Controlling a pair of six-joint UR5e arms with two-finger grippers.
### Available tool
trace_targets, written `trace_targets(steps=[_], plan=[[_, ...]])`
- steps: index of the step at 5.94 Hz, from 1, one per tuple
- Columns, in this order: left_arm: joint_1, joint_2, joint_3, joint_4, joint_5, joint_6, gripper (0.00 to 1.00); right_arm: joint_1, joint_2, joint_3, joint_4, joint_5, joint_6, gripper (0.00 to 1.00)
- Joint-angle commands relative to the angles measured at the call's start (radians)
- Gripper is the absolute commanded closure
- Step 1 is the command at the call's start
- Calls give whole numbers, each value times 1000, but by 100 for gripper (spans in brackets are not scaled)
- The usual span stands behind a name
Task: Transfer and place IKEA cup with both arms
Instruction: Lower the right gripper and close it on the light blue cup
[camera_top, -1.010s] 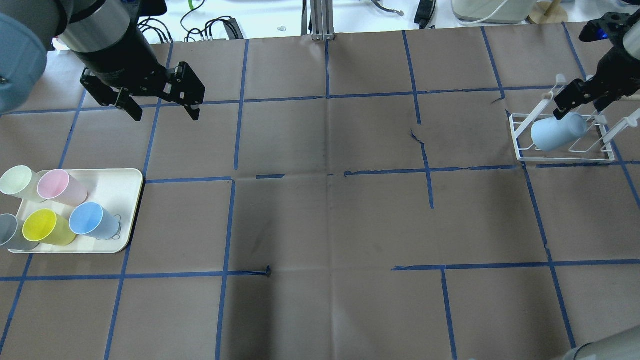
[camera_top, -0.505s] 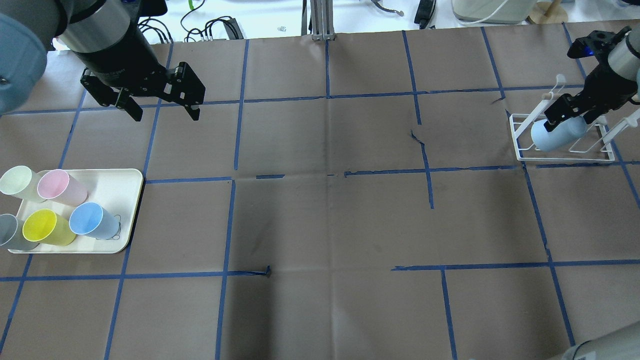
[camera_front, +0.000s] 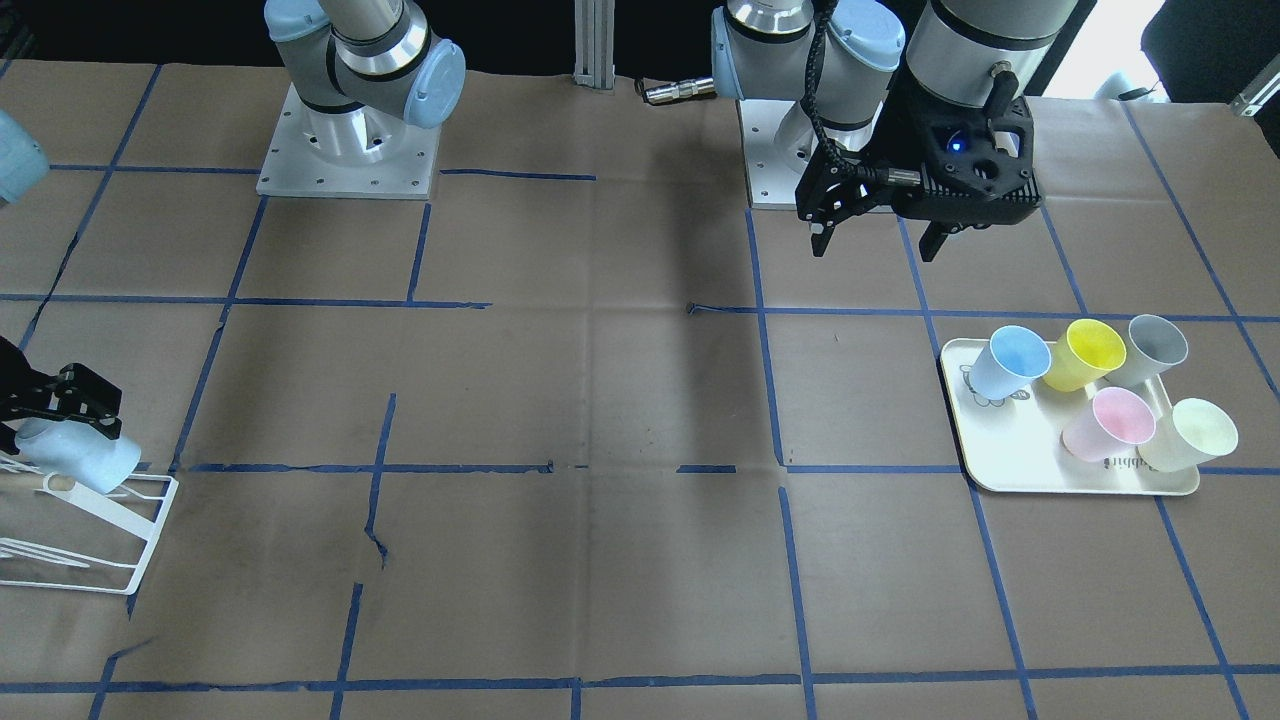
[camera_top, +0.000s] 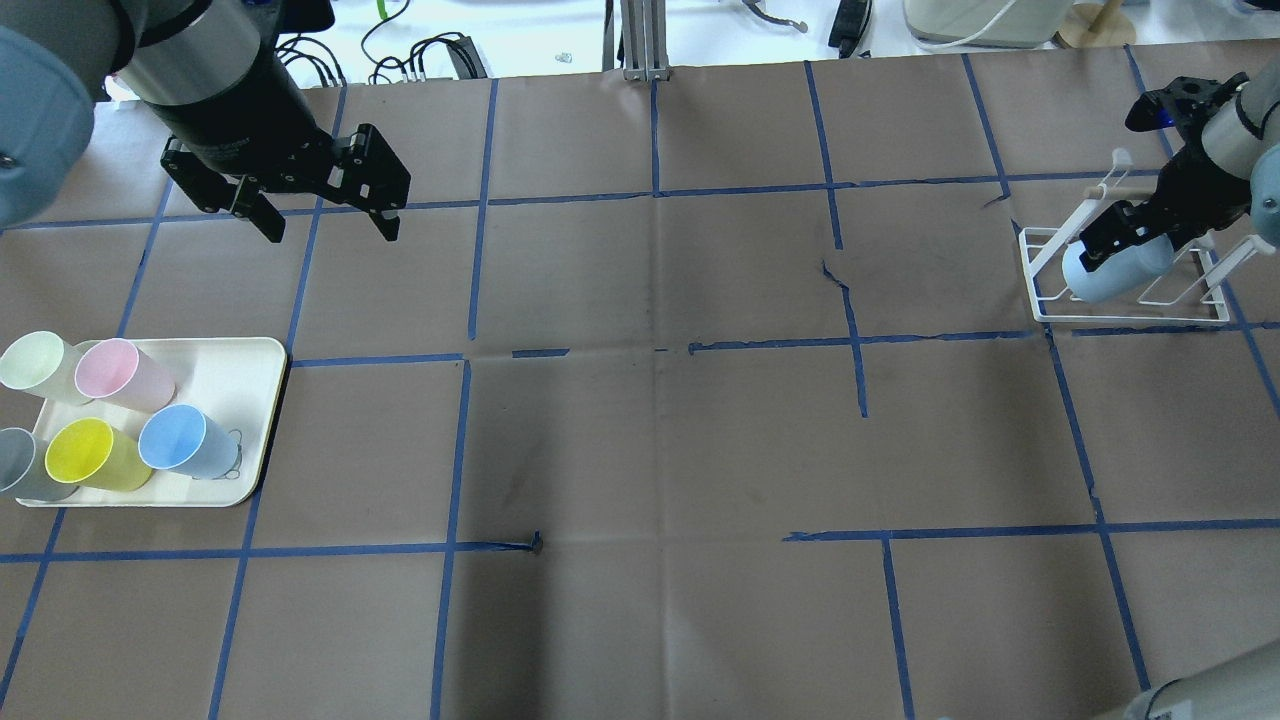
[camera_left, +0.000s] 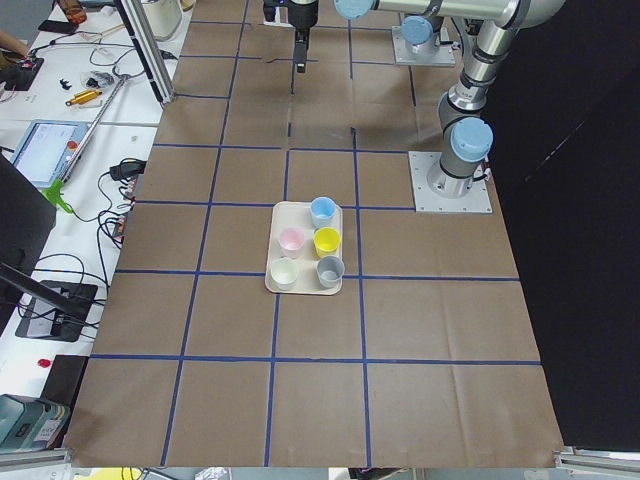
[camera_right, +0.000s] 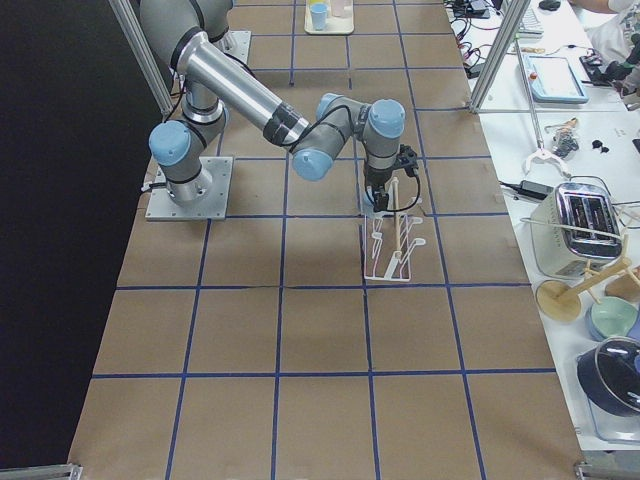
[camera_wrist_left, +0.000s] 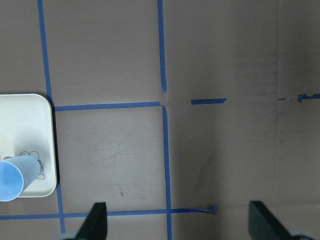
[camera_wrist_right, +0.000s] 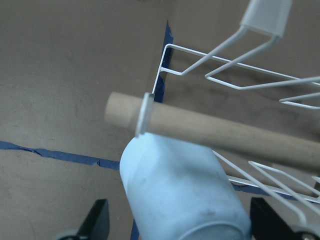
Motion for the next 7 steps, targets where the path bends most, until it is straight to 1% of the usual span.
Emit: trace_targets(steps=[1, 2, 3, 4, 5, 6, 7], plan=[[0, 1, 0, 0, 0, 0, 2, -3, -3, 0, -2, 0, 3, 2], [0, 1, 0, 0, 0, 0, 2, -3, -3, 3, -2, -3, 8, 14], [0, 1, 0, 0, 0, 0, 2, -3, -4, 5, 0, -5, 14, 23], [0, 1, 0, 0, 0, 0, 2, -3, -4, 5, 1, -6, 14, 36], [0, 1, 0, 0, 0, 0, 2, -3, -6, 2, 6, -6, 15, 52], [0, 1, 0, 0, 0, 0, 2, -3, -11, -2, 7, -6, 15, 61], [2, 1, 0, 0, 0, 0, 2, -3, -23, -12, 9, -5, 15, 63]])
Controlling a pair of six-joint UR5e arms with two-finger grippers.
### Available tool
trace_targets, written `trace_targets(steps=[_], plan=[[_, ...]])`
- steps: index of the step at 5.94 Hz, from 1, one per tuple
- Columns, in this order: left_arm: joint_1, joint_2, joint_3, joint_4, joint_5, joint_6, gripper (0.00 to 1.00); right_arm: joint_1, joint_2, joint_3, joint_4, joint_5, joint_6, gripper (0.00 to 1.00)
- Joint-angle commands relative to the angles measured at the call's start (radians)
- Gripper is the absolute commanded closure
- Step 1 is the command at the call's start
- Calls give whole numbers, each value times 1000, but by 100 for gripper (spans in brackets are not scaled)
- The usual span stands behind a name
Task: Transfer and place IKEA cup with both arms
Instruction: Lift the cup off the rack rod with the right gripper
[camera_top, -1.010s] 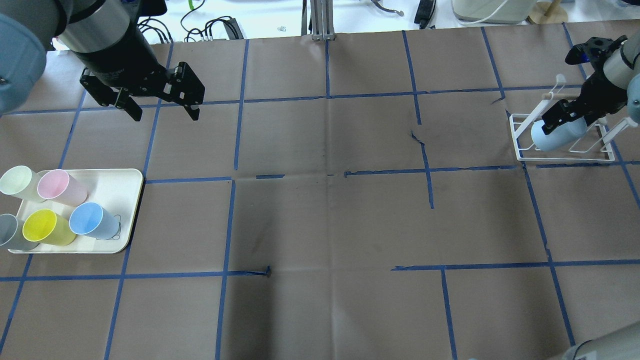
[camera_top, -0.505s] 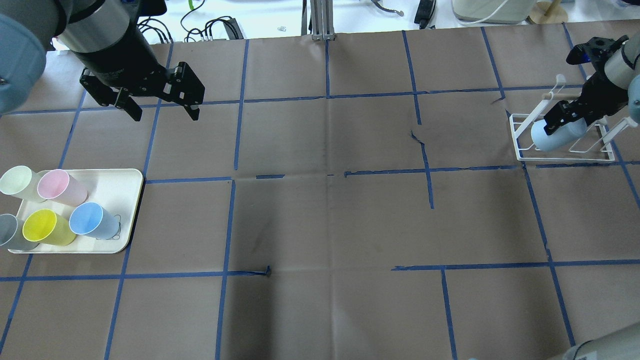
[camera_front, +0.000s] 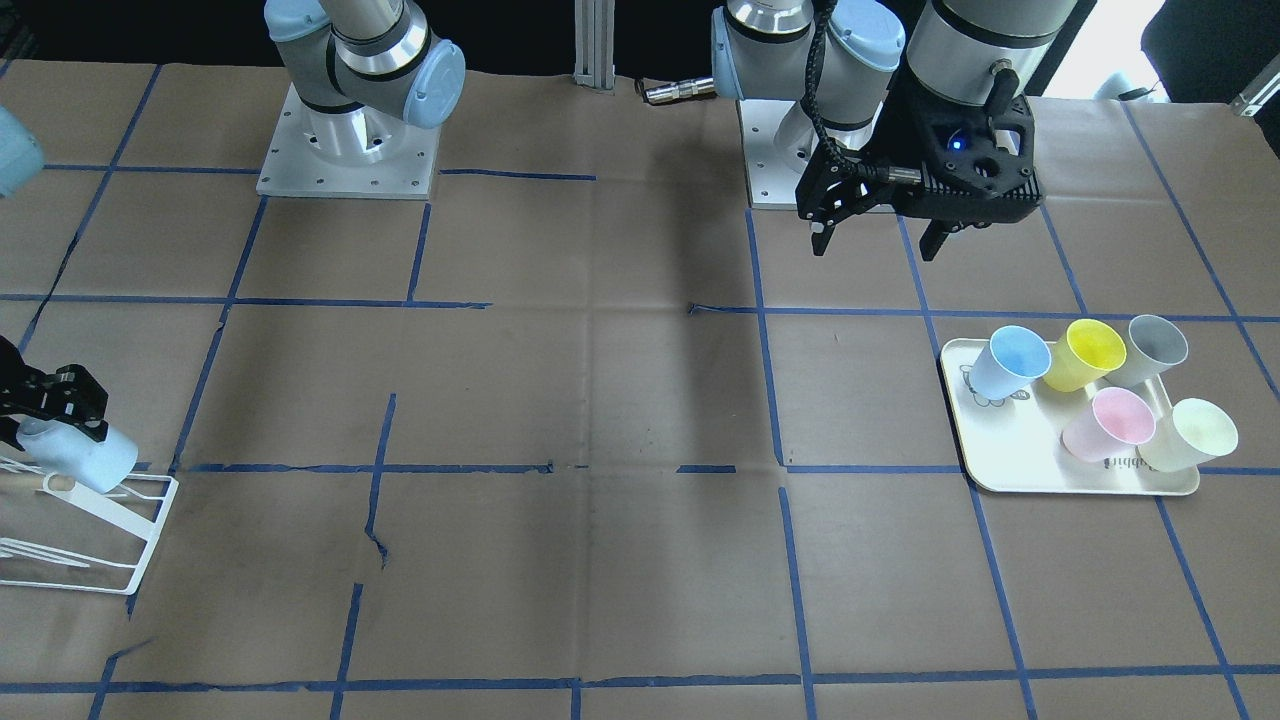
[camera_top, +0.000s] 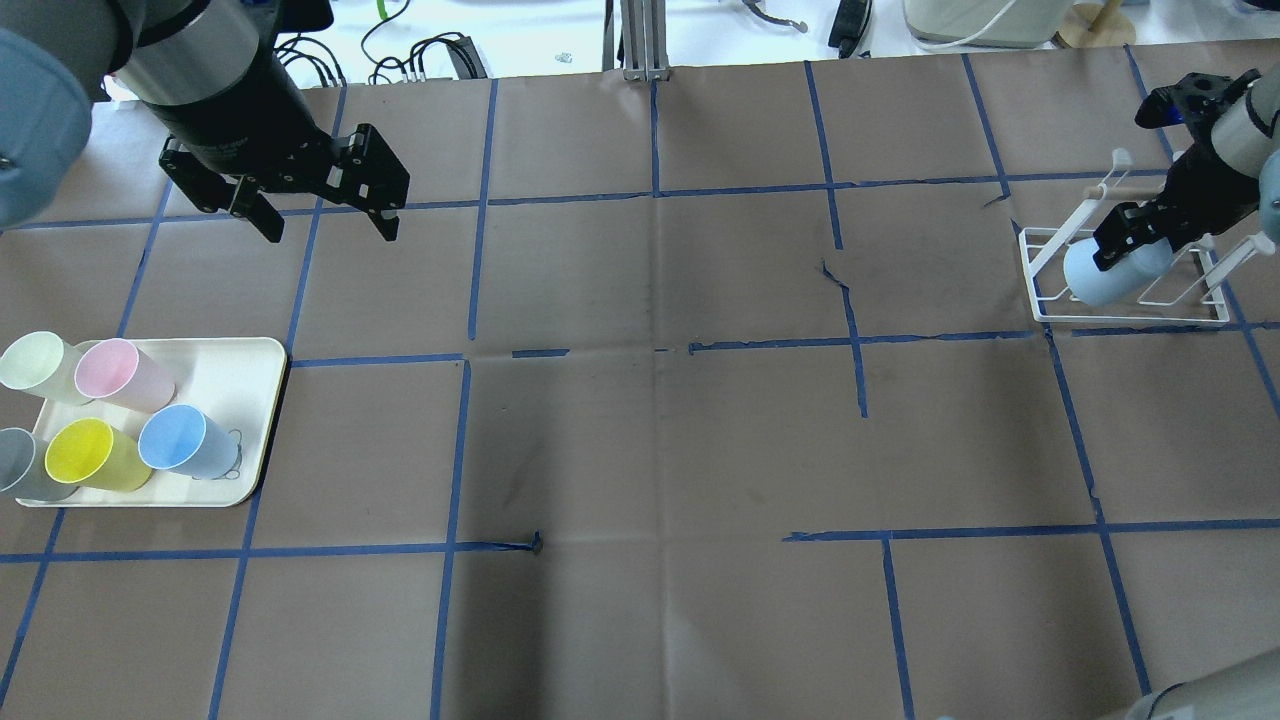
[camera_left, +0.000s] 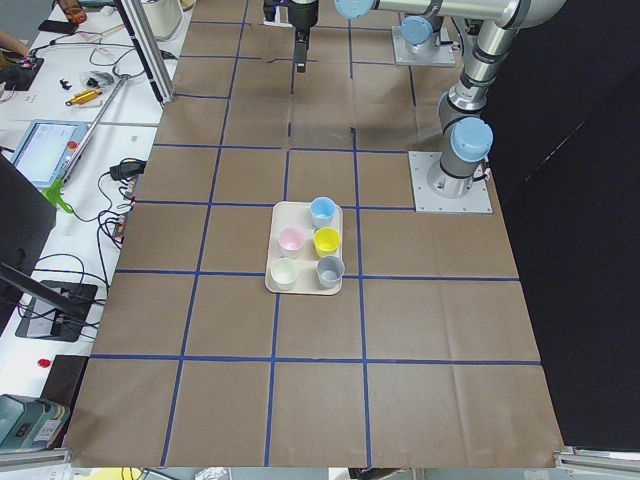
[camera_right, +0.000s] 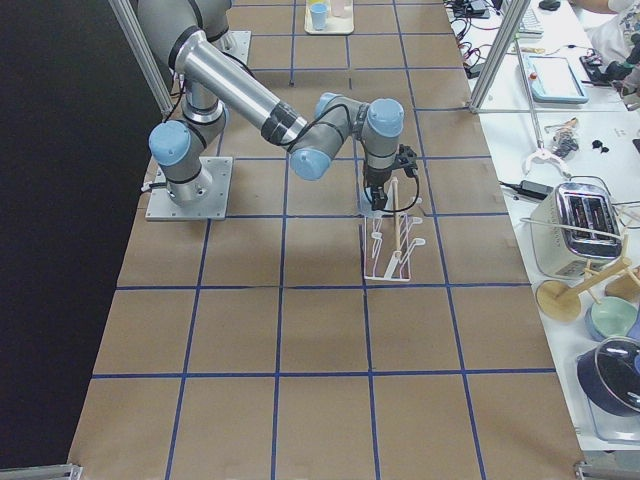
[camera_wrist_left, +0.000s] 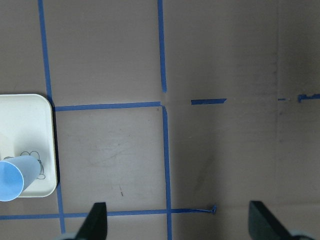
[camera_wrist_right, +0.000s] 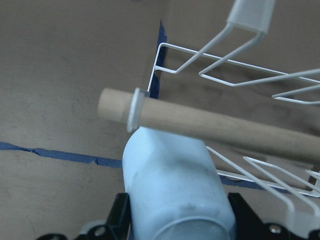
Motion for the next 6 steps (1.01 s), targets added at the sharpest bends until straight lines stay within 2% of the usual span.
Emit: trace_targets(steps=[1, 4, 6], plan=[[0, 2, 0, 0, 0, -1, 2, 0, -31, -45, 43, 1, 21, 63], [22, -2, 9, -15, -26, 12, 2, 6, -104, -175, 305, 3, 37, 64], [134, 18, 26, -111, -148, 148, 2, 12, -181, -244, 457, 3, 37, 63]])
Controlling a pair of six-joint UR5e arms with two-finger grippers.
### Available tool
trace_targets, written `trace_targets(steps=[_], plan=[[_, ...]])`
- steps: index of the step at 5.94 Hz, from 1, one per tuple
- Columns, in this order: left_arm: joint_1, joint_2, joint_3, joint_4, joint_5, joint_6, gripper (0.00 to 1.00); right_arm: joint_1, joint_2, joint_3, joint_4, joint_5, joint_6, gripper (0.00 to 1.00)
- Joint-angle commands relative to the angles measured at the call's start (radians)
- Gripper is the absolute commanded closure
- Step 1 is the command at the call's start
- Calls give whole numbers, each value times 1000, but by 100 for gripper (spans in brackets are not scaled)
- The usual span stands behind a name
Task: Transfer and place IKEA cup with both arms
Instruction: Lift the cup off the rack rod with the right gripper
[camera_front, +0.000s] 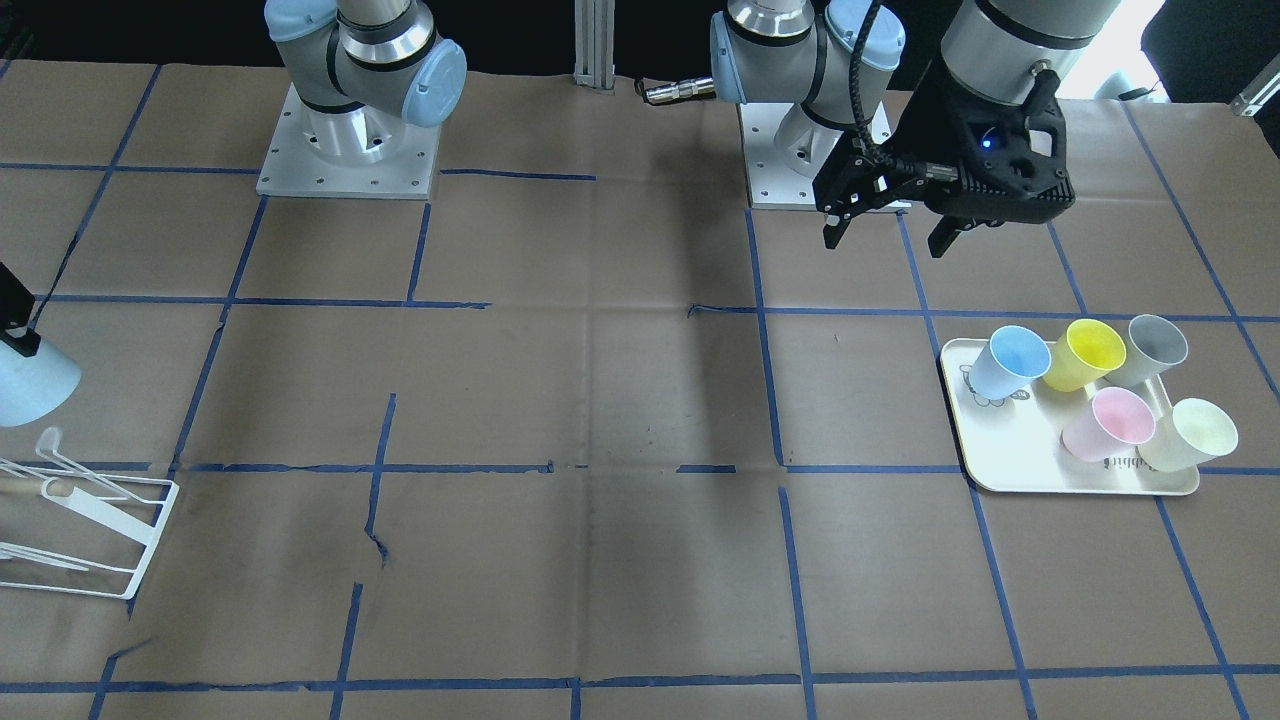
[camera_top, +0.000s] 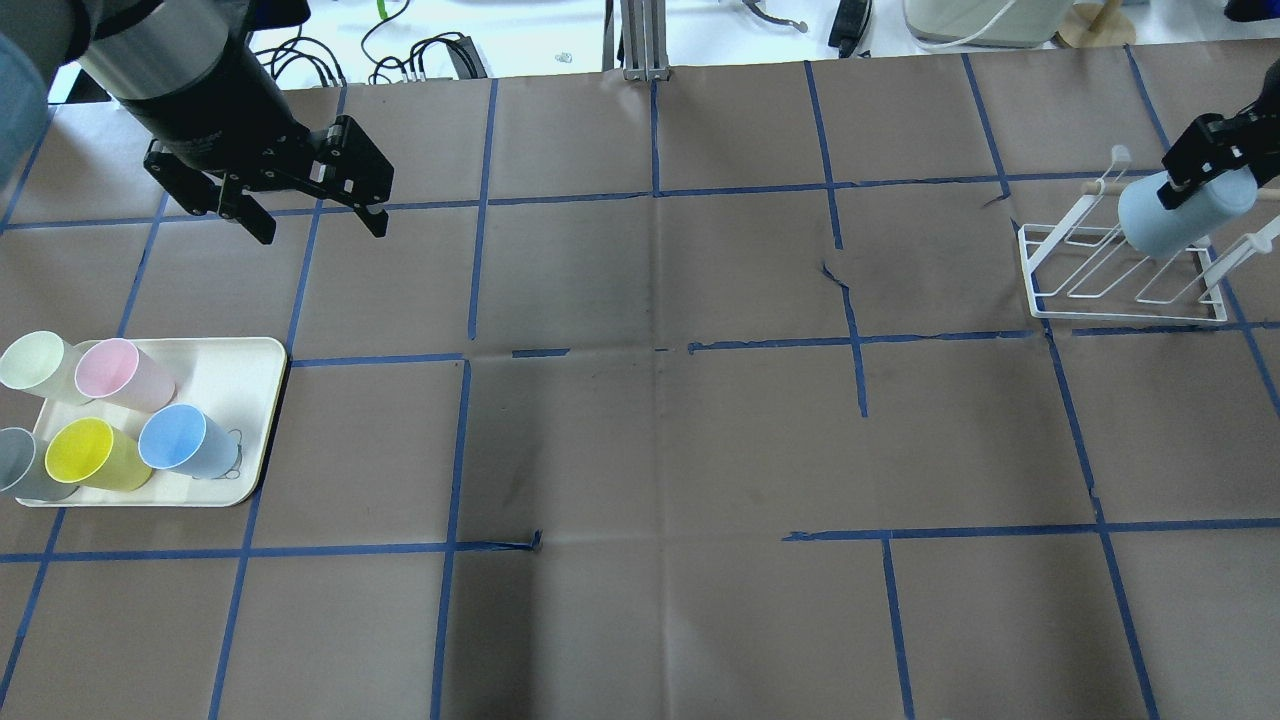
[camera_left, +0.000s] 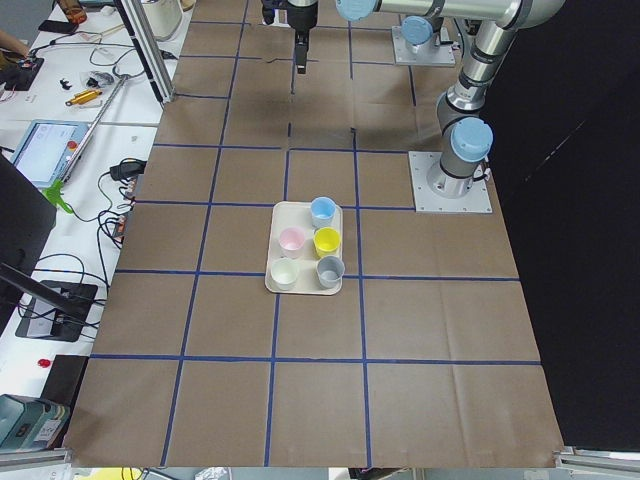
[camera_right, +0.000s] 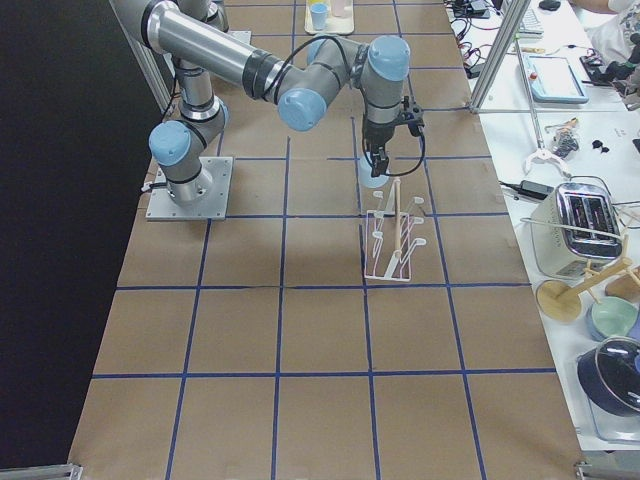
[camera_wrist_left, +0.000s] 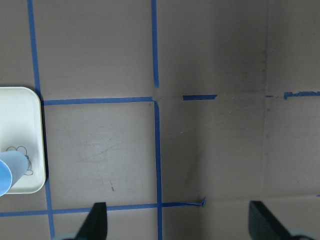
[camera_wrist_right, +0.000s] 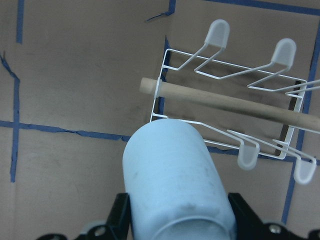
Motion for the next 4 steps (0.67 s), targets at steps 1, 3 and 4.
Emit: trace_targets(steps=[1, 3, 4], plan=[[114, 22, 13, -102, -145, 140, 2, 5, -50, -61, 144, 27, 0, 63], [208, 33, 10, -270, -283, 350, 2, 3, -67, -117, 447, 290, 0, 63], [249, 39, 8, -327, -339, 352, 2, 3, -67, -111, 594, 451, 0, 63]])
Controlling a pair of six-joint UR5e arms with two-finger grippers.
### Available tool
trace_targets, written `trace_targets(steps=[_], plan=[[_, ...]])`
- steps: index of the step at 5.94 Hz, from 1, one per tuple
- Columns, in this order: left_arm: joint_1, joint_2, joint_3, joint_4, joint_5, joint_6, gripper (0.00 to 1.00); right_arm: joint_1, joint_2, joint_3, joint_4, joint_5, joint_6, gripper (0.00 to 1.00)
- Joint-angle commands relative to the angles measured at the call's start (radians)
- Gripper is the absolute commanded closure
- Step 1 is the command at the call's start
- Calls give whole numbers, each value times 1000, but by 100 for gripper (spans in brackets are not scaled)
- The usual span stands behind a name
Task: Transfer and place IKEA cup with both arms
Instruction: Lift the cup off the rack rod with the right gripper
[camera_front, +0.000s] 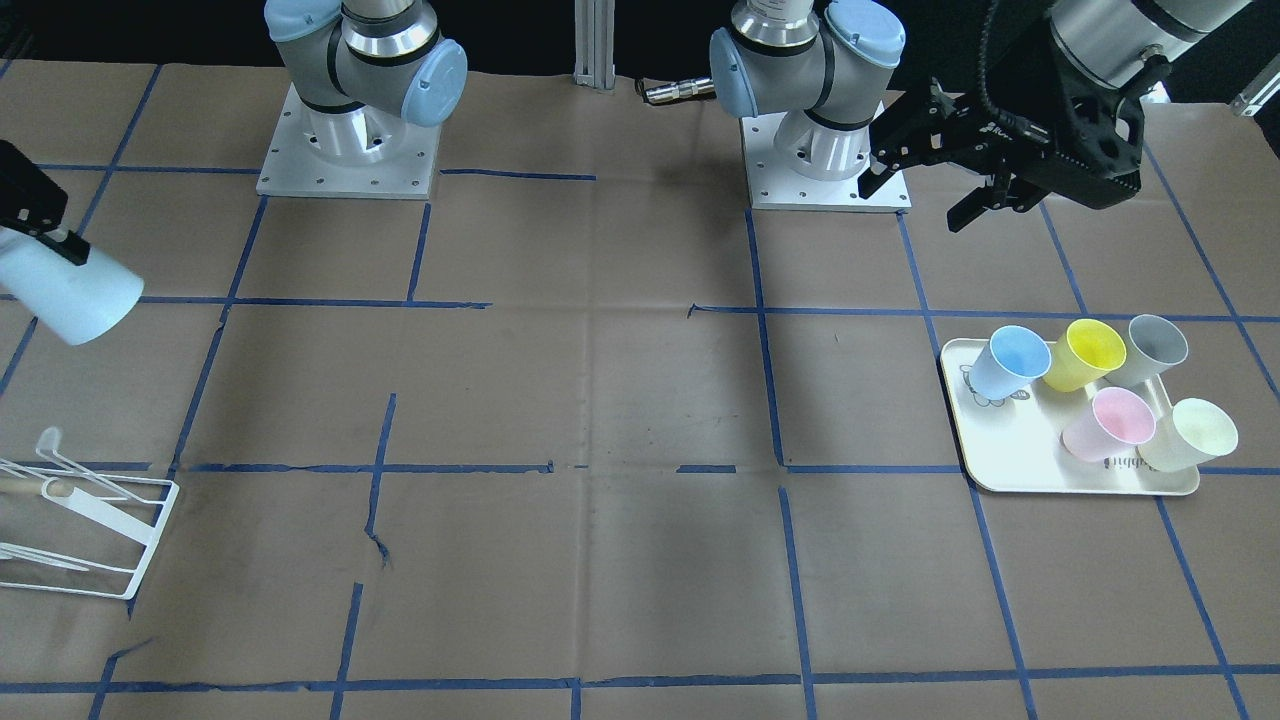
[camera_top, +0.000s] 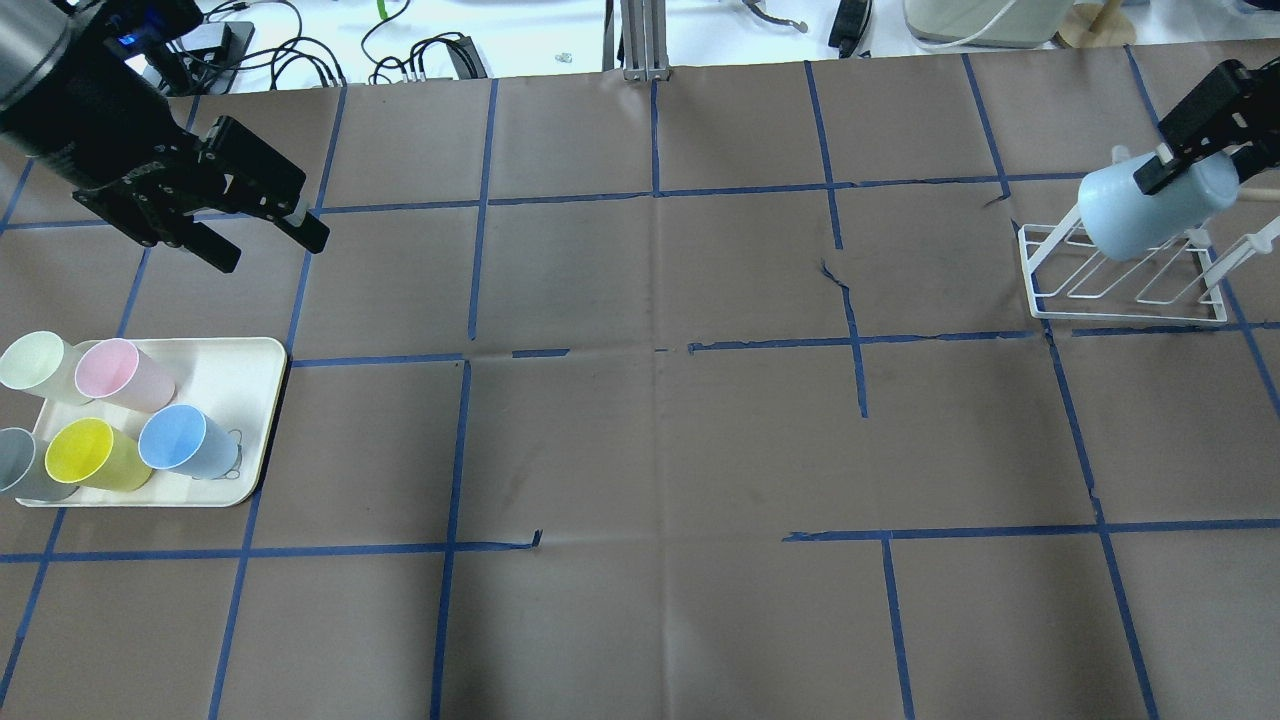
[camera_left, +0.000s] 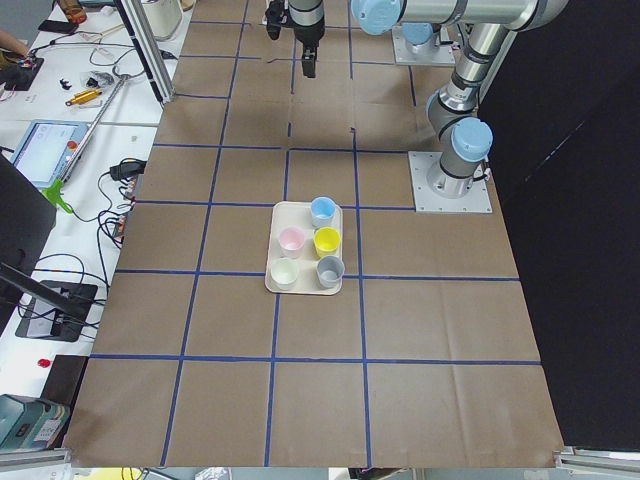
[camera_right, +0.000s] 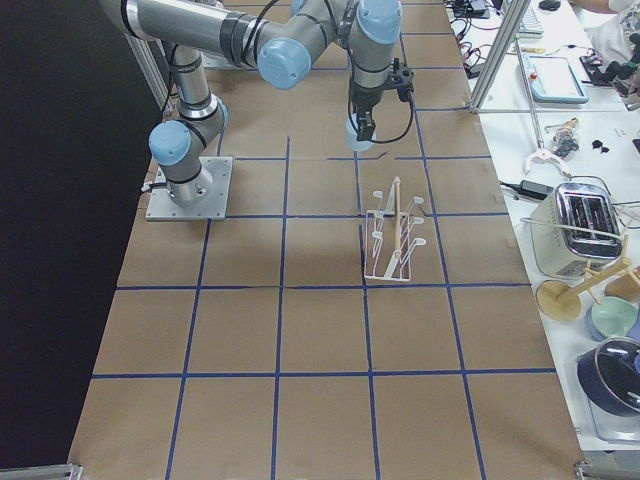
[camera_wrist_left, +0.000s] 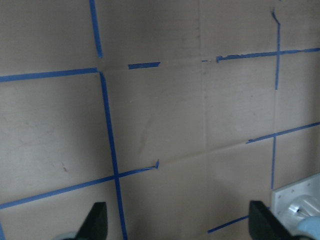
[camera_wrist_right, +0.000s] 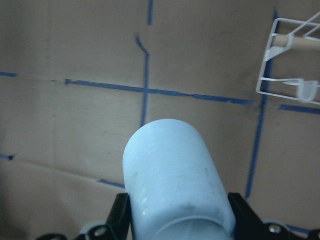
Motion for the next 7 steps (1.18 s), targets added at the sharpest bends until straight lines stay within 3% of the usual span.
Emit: trace_targets(steps=[1, 3, 6, 7], plan=[[40, 8, -24, -114, -155, 33, 2, 1, -2, 3, 296, 293, -12, 63], [38, 11, -35, -208, -353, 40, 2, 27, -2, 87, 587, 501, -242, 63], [37, 8, -31, -211, -707, 55, 2, 194, 0, 224, 659, 806, -393, 63], [14, 13, -29, -210, -749, 56, 2, 238, -2, 241, 659, 872, -399, 63]])
